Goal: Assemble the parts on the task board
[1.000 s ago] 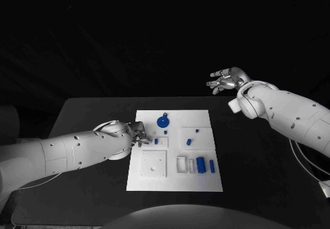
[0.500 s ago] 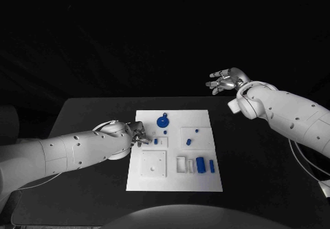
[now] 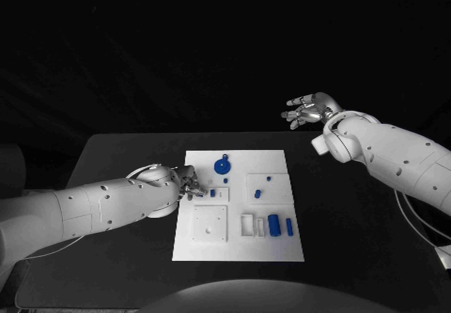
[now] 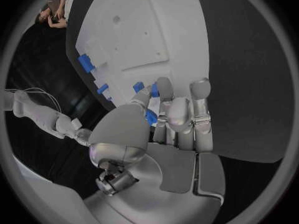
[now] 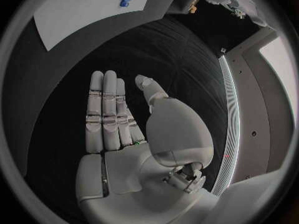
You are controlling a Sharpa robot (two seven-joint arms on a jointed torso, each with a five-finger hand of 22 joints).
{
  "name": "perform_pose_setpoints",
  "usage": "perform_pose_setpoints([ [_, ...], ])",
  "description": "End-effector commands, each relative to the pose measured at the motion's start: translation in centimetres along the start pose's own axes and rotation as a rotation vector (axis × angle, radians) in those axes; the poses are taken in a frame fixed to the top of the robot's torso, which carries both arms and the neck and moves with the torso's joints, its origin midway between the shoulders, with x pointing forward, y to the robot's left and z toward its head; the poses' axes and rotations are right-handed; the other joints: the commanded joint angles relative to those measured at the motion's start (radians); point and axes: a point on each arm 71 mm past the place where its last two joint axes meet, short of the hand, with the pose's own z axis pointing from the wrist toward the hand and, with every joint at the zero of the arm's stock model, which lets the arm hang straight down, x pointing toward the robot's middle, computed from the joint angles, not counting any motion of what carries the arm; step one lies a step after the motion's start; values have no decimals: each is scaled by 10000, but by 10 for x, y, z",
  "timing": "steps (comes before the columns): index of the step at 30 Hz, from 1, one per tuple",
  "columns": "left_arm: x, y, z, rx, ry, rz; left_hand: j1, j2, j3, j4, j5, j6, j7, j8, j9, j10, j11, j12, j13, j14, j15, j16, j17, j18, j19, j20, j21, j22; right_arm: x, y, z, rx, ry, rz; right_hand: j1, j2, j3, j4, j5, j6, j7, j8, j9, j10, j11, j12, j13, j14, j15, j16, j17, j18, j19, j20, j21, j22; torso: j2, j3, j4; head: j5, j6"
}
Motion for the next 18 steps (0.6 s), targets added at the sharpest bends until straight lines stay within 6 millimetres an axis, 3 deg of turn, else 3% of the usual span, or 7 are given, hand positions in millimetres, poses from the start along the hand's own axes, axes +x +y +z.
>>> perform_pose_setpoints([
  [1, 7, 3, 1, -187, 334, 83, -43, -80, -32, 95, -24, -47, -1, 28, -335, -8, -58, 24, 10, 45, -13, 6, -3, -89, 92, -9, -49, 376, 0, 0, 0, 15, 60, 21, -80, 3, 2, -2, 49, -16, 21, 32, 0, -55, -15, 35, -5, -38, -17, 9, -6, -52, -78, 6, 42, -8, 1, 0, -1, -6, 2],
  [18, 6, 3, 2, -214, 350, 96, 26, -148, -114, 223, -31, -33, -18, 95, -311, -7, -65, 25, 12, 45, -18, 6, -2, -95, 96, -15, -57, 376, 1, 0, 0, 18, 72, 22, -80, 3, 2, -2, 49, -16, 21, 32, 0, -55, -15, 35, -5, -38, -17, 9, -6, -52, -78, 6, 42, -8, 0, 1, 5, -26, -3],
])
